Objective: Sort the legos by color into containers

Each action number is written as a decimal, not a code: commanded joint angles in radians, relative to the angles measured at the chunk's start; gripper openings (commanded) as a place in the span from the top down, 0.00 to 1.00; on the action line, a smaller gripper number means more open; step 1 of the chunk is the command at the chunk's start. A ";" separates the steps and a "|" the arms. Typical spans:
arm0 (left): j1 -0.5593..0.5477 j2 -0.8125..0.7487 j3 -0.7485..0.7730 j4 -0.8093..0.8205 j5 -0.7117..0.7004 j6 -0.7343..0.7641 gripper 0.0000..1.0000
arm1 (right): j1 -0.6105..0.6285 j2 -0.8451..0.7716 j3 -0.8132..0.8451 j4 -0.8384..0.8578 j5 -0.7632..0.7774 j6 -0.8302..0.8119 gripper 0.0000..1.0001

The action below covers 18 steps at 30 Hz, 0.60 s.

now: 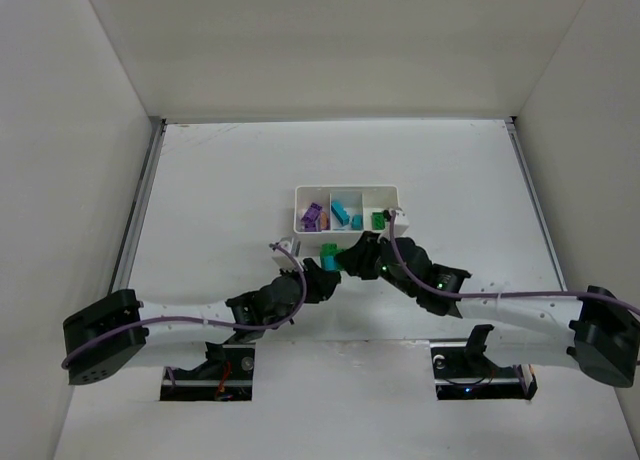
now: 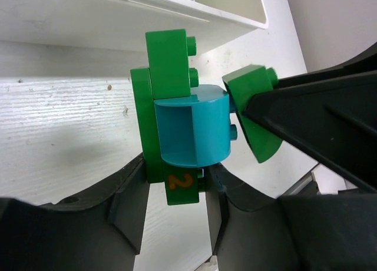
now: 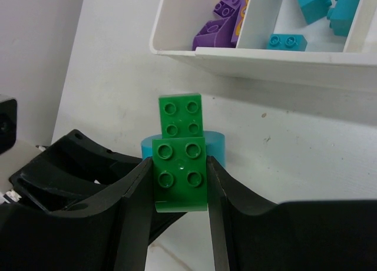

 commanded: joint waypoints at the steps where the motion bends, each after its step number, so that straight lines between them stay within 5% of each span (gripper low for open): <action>1: -0.018 -0.025 0.011 0.045 -0.009 0.016 0.82 | -0.010 -0.057 -0.003 0.039 -0.013 -0.006 0.73; 12: -0.009 -0.265 -0.022 -0.108 -0.013 0.023 0.83 | -0.122 -0.161 0.021 -0.035 -0.022 -0.095 0.72; 18: 0.091 -0.399 0.095 -0.307 -0.019 0.087 0.82 | -0.204 -0.149 0.079 -0.073 -0.001 -0.158 0.72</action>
